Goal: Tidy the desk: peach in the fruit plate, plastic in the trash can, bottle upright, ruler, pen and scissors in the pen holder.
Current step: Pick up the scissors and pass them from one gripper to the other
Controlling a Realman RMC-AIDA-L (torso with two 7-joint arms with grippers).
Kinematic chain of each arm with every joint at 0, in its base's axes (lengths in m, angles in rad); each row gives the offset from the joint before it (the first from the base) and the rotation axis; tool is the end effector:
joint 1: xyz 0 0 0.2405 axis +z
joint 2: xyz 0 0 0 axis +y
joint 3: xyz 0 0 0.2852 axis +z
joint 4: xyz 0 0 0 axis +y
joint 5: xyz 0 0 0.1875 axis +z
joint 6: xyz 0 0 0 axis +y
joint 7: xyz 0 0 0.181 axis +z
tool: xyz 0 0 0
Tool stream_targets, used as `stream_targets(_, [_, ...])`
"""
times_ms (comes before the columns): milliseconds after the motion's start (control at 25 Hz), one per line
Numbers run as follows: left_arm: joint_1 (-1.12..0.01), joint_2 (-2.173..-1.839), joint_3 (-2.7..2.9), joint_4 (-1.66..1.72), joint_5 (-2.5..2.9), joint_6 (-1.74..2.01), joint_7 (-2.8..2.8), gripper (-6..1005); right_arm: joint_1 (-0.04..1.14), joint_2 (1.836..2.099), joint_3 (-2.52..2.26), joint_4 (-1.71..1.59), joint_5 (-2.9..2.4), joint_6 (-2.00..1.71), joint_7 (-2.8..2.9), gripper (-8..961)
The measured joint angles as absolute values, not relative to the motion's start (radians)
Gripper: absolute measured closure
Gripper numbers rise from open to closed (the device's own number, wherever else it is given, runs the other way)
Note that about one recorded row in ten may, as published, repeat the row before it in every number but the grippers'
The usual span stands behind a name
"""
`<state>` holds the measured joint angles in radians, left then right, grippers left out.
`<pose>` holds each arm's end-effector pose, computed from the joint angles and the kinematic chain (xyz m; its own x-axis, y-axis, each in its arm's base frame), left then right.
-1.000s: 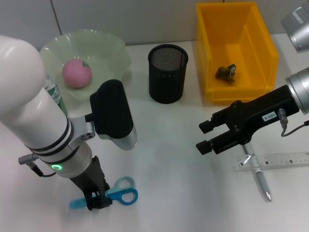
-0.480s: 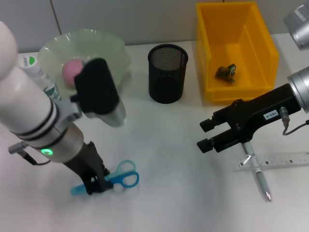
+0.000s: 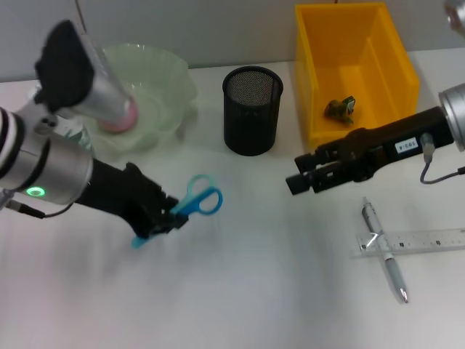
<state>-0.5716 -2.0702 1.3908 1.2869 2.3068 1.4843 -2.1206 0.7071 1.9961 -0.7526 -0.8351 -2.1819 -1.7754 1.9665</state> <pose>-0.1983 0.3445 -0.0691 0.9428 0.3099 -0.1232 0.2833 -0.9392 -0.1942 0.2105 0.3583 -0.0115 0.7610 -0.6000 -0.2465 -0.6008 -0.7953 0.0811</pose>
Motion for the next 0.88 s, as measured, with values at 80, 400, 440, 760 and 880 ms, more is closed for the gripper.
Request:
stream_targets(80, [-0.547,-2.069,1.370,1.287,2.265,1.455,-2.087,746,0.704,1.992,-0.742,-0.834,-2.161,-1.780,2.003,232])
stream_targets(400, [-0.496,-2.070,1.362,1.278,2.206,1.386,-2.016,741,0.717,1.979,-0.718,-0.830,-2.135,-1.792,2.170,232])
stream_targets(440, [-0.491,-2.071,1.364,1.275,2.192,1.378,-2.010,740,0.721,1.978,-0.719,-0.829,-2.134,-1.792,2.194,232])
stream_targets(760, [-0.473,-2.071,1.366,1.264,2.116,1.375,-1.955,735,0.777,1.937,-0.718,-0.723,-2.136,-1.770,2.358,233])
stream_targets(880, [-0.469,-2.069,1.365,1.254,2.113,1.374,-1.937,733,0.805,1.911,-0.724,-0.651,-2.140,-1.724,2.388,233])
